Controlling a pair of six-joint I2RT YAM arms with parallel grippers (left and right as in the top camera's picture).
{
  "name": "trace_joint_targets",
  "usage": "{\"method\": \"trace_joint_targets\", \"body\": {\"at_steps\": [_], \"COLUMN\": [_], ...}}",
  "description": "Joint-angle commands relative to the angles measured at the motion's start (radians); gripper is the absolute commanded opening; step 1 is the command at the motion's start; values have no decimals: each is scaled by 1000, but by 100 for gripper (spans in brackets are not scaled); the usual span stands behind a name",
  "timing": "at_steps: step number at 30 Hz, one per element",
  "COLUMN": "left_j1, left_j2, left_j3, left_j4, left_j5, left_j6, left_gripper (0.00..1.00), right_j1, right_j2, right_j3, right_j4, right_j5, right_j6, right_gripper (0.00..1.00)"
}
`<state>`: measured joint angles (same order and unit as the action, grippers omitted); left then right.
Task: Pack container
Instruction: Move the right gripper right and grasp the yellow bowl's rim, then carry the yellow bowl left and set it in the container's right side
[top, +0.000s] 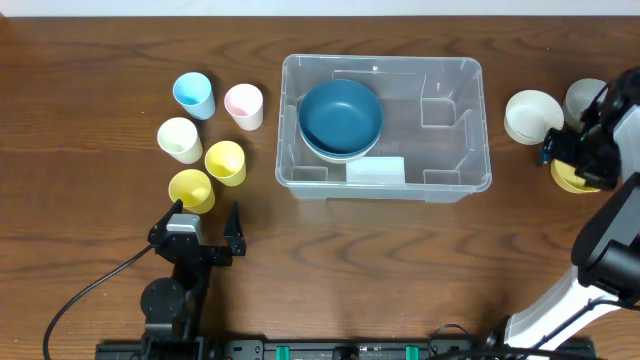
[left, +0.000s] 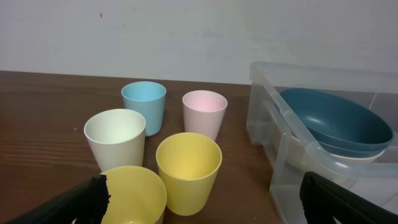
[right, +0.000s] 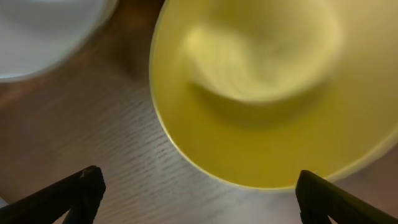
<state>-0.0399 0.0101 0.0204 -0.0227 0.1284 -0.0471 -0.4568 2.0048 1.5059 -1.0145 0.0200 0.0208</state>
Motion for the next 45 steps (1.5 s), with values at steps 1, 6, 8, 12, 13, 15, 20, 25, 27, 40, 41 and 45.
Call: {"method": "trace_joint_targets", "body": {"at_steps": [1,6,8,12,13,15,20,25,27,40,41,45], "left_j1": [5,5,5,5,5,5,5,5,5,5,5,5], "left_j2": [-6,-6,-6,-6,-6,-6,-6,-6,-6,-6,-6,-6], "left_j3": [-16,-16,-16,-16,-16,-16,-16,-16,-16,-16,-16,-16], "left_j4": [-35,-35,-35,-35,-35,-35,-35,-35,-35,-35,-35,-35], "left_j5": [18,18,18,18,18,18,18,18,18,18,18,18], "left_j6": [16,16,16,16,16,16,16,16,16,16,16,16], "left_gripper": [98,98,98,98,98,98,98,98,98,98,98,98], "right_j1": [0,0,0,0,0,0,0,0,0,1,4,44], "right_j2": [5,5,5,5,5,5,5,3,3,3,3,3], "right_j3": [-63,-121,-122,-122,-122,-122,-122,-103,-89,359,423,707], "right_j4": [44,116,127,140,141,142,141,116,98,-284,-320,-450], "right_j5": [-21,-20,-21,-21,-21,-21,23,32,32,-84,-124,-421], "right_j6": [-96,-106,-105,-104,-104,-103,-39,-36,-36,-34,-23,8], "right_gripper": [99,99,99,95,90,69,47,12,4,1,1,1]}}
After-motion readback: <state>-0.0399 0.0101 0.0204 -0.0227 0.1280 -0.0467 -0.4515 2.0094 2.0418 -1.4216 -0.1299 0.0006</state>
